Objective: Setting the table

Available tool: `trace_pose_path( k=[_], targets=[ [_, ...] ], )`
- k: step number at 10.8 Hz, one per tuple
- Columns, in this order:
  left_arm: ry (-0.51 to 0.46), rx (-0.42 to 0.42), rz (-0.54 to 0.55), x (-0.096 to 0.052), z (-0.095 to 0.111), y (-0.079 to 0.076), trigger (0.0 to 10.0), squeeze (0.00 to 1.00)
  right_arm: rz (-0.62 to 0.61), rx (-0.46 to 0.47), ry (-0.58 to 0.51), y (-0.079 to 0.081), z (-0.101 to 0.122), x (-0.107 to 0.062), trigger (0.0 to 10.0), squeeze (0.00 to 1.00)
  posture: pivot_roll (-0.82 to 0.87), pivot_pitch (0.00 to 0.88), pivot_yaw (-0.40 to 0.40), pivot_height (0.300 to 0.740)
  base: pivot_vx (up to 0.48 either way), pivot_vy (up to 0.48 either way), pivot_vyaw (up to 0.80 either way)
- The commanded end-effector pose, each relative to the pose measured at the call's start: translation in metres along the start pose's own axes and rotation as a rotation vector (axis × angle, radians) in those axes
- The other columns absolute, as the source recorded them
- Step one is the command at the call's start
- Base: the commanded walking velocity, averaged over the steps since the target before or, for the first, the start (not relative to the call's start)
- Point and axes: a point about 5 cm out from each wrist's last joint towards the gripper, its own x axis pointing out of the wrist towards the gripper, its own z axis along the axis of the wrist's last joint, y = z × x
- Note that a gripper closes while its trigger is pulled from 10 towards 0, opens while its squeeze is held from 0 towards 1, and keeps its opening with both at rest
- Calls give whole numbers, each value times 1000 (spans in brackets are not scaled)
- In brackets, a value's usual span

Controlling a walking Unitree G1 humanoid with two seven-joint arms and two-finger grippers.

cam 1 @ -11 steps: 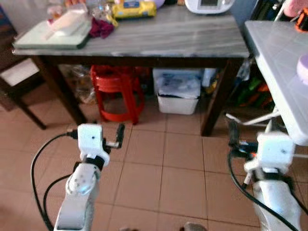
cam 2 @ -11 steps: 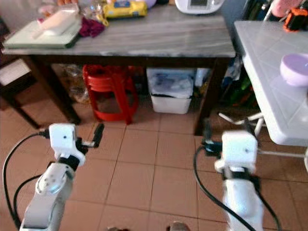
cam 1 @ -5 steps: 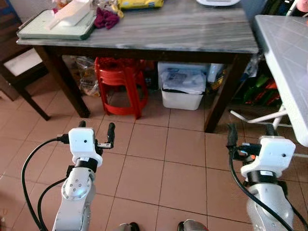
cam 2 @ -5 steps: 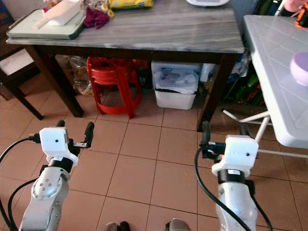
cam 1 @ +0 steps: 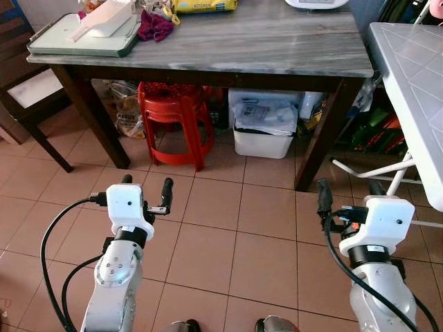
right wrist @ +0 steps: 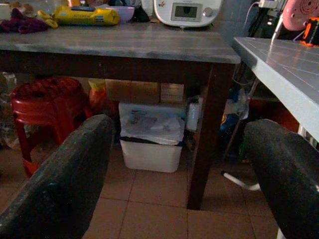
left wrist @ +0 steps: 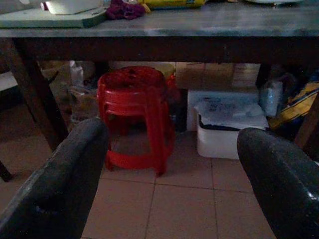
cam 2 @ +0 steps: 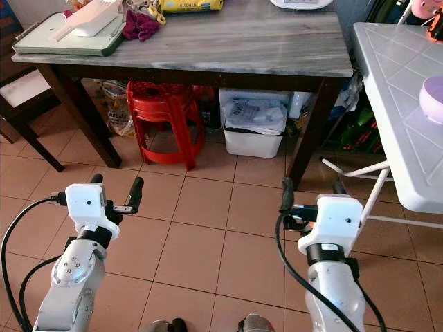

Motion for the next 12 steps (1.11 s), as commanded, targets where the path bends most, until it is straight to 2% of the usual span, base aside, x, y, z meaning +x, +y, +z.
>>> trace_pose_path(
  k=[1,2,3,4,7,8,9,10,11,12],
  targets=[
    [0,-45,-29,-2,-1,0,10000,349,-3,10,1,0,1,-1,10000,0,-188,173,38,740,0,0,0],
    [21,-4,12,-2,-3,2,10000,961,11,20,-5,1,2,-3,0,0,-188,174,38,740,0,0,0],
    [38,15,34,-1,-5,4,10000,784,7,26,0,1,2,-2,0,0,-188,174,38,740,0,0,0],
    [34,13,18,-2,-5,3,10000,0,5,12,11,0,0,-2,10000,0,-187,175,37,740,0,0,0],
    [34,15,10,-3,-5,1,10000,0,5,11,17,-1,-1,-1,10000,0,-188,175,36,740,0,0,0],
    [35,14,4,-4,-6,0,10000,0,6,24,18,-1,-1,-1,1255,0,-188,175,36,740,0,0,0],
    [42,13,6,-4,-7,1,10000,0,10,22,20,-1,-1,-3,2118,0,-190,179,35,740,0,0,0],
    [43,12,5,-4,-7,0,10000,0,15,20,24,0,-2,-3,6667,0,-190,179,35,740,0,0,0],
    [48,12,-1,-4,-8,0,10000,0,19,29,27,0,-2,-3,10000,0,-191,180,35,740,0,0,0],
    [55,10,-4,-4,-9,-1,10000,0,38,35,25,2,-2,-4,10000,157,-192,180,35,740,0,0,0]
  ],
)
